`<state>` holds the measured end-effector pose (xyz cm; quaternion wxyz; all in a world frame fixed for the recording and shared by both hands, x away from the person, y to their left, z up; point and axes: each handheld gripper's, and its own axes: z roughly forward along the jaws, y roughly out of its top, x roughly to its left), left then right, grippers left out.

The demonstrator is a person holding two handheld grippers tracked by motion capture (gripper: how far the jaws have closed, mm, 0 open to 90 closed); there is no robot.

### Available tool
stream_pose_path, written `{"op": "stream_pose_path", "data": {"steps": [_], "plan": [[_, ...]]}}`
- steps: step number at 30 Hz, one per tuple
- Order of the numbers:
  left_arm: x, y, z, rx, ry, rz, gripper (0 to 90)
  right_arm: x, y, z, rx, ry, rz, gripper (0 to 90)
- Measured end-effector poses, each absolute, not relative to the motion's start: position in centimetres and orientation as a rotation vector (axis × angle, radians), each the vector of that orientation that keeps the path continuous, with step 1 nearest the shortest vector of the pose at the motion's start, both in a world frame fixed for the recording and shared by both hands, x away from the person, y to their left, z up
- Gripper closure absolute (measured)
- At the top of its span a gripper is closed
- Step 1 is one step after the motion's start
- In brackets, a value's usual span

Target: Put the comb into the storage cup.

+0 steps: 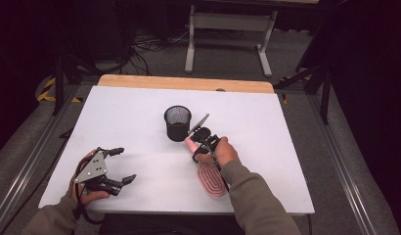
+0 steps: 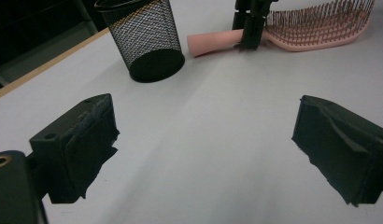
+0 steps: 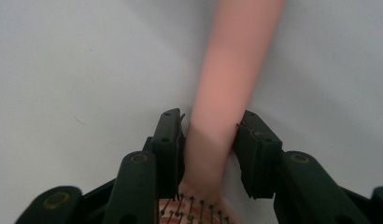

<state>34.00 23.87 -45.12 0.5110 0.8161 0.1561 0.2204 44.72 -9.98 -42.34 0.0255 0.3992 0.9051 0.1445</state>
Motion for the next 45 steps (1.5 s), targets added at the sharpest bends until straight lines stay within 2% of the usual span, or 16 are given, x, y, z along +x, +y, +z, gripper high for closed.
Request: {"op": "stream_pose_path", "data": {"steps": [5, 8, 19, 25, 29, 33, 45], "plan": [[34.0, 23.7, -45.2, 1.979, 0.366, 0.531, 7.2, 44.8, -9.9, -42.3, 1.257, 2.794, 0.432, 63.8], [34.0, 23.5, -45.2, 1.984, 0.357, 0.530, 7.2, 45.0, -9.9, -42.2, 1.261, 2.803, 0.428, 69.2], [34.0, 22.5, -45.3, 2.023, 0.307, 0.545, 7.6, 45.4, -9.6, -42.0, 1.238, 2.813, 0.409, 69.6], [33.9, 21.2, -45.1, 2.062, 0.247, 0.587, 8.0, 45.5, -9.3, -40.3, 1.207, 2.830, 0.429, 69.7], [33.7, 19.8, -44.8, 2.093, 0.169, 0.675, 8.8, 45.6, -8.7, -39.4, 1.179, 2.845, 0.457, 69.7], [33.7, 17.8, -44.4, 2.128, 0.056, 0.819, 11.2, 45.7, -7.9, -38.6, 1.144, 2.861, 0.456, 69.8], [33.1, 11.7, -44.8, 2.154, -0.216, 1.003, 15.6, 45.0, -5.6, -36.2, 1.019, 2.922, 0.476, 69.8]]}}
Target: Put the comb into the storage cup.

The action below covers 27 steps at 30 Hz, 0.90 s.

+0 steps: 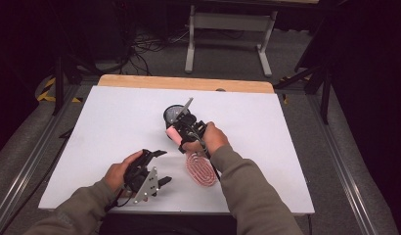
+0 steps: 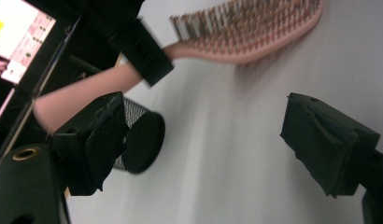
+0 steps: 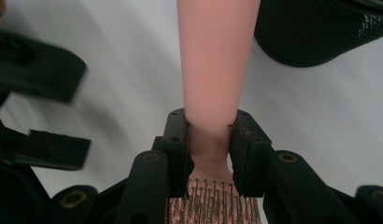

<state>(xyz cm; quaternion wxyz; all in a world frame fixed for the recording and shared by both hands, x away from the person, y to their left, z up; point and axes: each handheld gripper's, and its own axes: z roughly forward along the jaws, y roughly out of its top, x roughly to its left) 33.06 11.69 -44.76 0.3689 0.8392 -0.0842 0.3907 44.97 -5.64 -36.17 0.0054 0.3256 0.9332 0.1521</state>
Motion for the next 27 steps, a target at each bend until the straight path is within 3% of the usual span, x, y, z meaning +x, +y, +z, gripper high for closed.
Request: {"op": "stream_pose_path", "data": {"steps": [9, 14, 18, 27], "plan": [[32.6, 8.7, -44.7, 2.157, -0.451, 1.224, 16.6, 44.8, -4.3, -34.4, 0.966, 2.922, 0.489, 69.8], [31.8, 7.3, -45.6, 2.181, -0.718, 1.459, 17.8, 44.8, -3.7, -34.0, 0.929, 2.948, 0.477, 69.8], [31.7, 6.6, -46.1, 2.174, -0.859, 1.563, 20.2, 44.9, -3.4, -33.8, 0.916, 2.957, 0.473, 69.8], [32.3, 5.7, -46.7, 2.136, -0.971, 1.746, 35.9, 44.8, -2.4, -32.7, 0.879, 2.987, 0.489, 69.7]]}}
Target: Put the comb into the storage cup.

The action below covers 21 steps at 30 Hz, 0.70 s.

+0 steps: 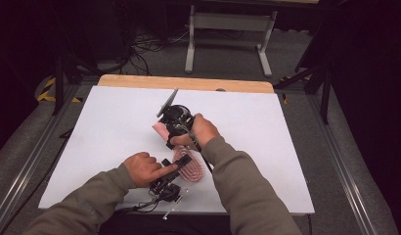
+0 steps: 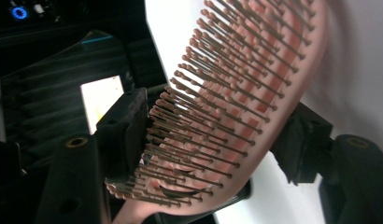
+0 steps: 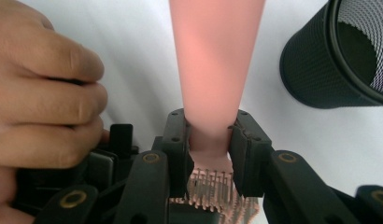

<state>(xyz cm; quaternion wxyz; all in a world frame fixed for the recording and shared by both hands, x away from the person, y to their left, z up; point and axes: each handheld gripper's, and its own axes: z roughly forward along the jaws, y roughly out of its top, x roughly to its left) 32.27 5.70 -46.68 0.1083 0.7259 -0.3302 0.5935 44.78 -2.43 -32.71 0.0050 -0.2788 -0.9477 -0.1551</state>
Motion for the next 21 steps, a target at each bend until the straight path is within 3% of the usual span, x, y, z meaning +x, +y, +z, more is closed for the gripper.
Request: {"op": "stream_pose_path", "data": {"steps": [11, 21], "plan": [[31.3, 5.8, -45.4, 1.928, -0.938, 1.868, 62.1, 45.1, -2.6, -33.1, -0.930, -2.944, -0.521, 69.5], [30.8, 5.9, -45.0, 1.889, -0.892, 1.869, 63.5, 45.2, -3.2, -33.5, -0.951, -2.911, -0.550, 68.7]]}}
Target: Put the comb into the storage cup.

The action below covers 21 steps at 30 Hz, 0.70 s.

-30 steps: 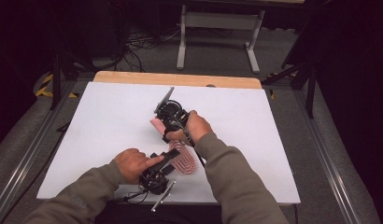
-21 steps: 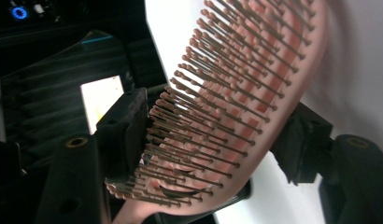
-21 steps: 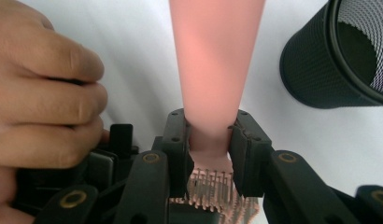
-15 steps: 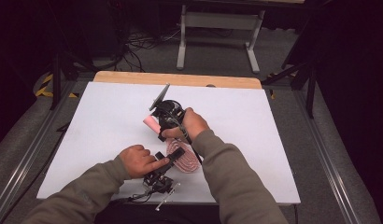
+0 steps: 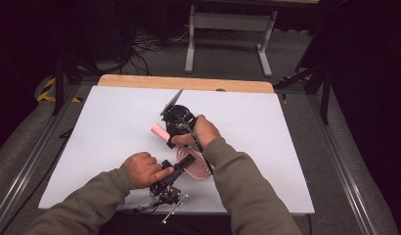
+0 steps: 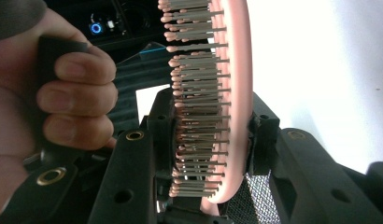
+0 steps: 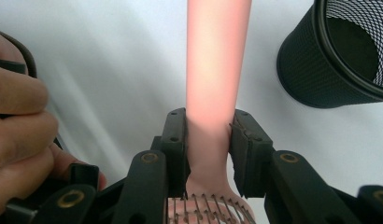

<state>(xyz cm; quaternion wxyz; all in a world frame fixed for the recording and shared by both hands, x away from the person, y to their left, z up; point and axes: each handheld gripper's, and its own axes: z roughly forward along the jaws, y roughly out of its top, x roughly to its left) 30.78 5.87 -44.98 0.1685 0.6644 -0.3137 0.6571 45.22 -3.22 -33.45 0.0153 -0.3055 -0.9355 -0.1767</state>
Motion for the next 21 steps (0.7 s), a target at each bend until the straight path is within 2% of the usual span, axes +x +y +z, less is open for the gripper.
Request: {"op": "stream_pose_path", "data": {"steps": [5, 7, 9, 10, 12, 13, 14, 21], "plan": [[30.5, 5.9, -44.8, 1.872, -0.881, 1.865, 63.9, 45.2, -3.6, -33.4, -0.952, -2.896, -0.580, 66.3], [30.2, 6.0, -44.7, 1.868, -0.881, 1.878, 64.0, 45.1, -3.6, -33.4, -0.968, -2.897, -0.586, 60.0], [30.1, 5.9, -44.8, 1.838, -0.880, 1.860, 64.0, 45.2, -3.8, -33.4, -0.947, -2.880, -0.607, 62.9], [29.9, 5.9, -44.8, 1.840, -0.868, 1.846, 64.0, 45.1, -3.7, -33.4, -0.941, -2.884, -0.607, 60.1], [29.7, 5.8, -44.6, 1.835, -0.879, 1.850, 64.0, 45.1, -3.7, -33.2, -0.969, -2.881, -0.632, 45.4], [29.7, 5.9, -44.6, 1.827, -0.863, 1.845, 64.0, 45.3, -3.9, -33.0, -0.986, -2.893, -0.649, 42.5], [29.8, 5.9, -44.6, 1.814, -0.859, 1.842, 64.0, 45.4, -4.2, -32.8, -1.011, -2.886, -0.676, 43.6], [29.8, 6.2, -44.7, 1.854, -0.842, 1.851, 64.0, 45.4, -6.1, -31.6, -1.044, -2.881, -0.810, 36.7]]}}
